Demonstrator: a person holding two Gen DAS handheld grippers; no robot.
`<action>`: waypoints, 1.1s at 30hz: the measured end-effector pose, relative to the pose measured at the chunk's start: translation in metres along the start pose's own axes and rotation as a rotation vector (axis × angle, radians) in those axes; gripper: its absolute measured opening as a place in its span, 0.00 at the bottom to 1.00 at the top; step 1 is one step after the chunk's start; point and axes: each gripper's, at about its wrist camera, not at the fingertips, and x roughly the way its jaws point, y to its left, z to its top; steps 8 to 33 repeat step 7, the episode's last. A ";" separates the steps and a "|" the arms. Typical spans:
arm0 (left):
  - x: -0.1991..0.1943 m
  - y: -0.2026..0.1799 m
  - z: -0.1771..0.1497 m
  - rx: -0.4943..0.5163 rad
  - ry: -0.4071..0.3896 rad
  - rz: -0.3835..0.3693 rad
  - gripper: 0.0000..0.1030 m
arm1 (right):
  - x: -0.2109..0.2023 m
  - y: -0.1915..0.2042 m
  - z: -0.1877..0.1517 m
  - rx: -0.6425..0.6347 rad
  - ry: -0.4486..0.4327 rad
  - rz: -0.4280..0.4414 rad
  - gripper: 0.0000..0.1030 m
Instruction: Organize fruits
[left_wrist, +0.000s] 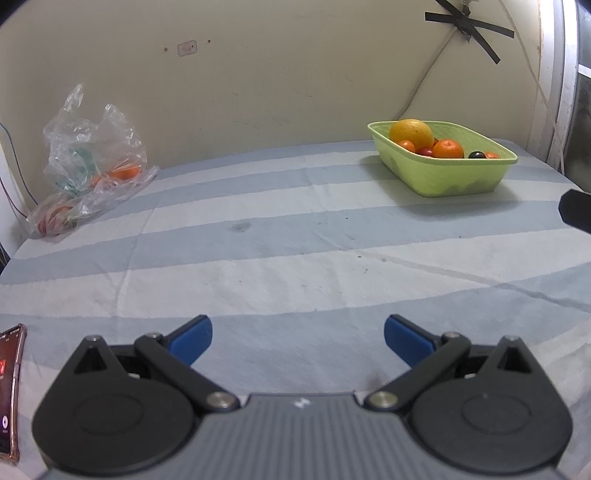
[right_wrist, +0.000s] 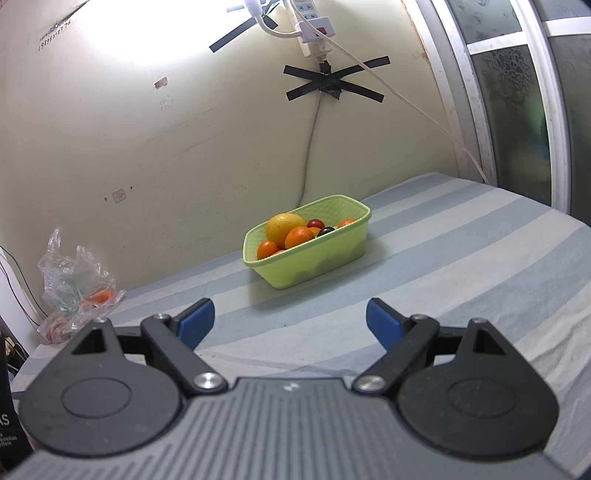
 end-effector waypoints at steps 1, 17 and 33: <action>0.000 0.000 0.000 0.000 0.000 -0.001 1.00 | 0.000 0.000 0.000 0.000 0.000 0.000 0.88; -0.002 0.003 0.001 0.011 -0.033 -0.009 1.00 | 0.000 0.003 0.000 -0.025 -0.009 -0.002 0.88; -0.002 0.003 0.001 0.011 -0.033 -0.009 1.00 | 0.000 0.003 0.000 -0.025 -0.009 -0.002 0.88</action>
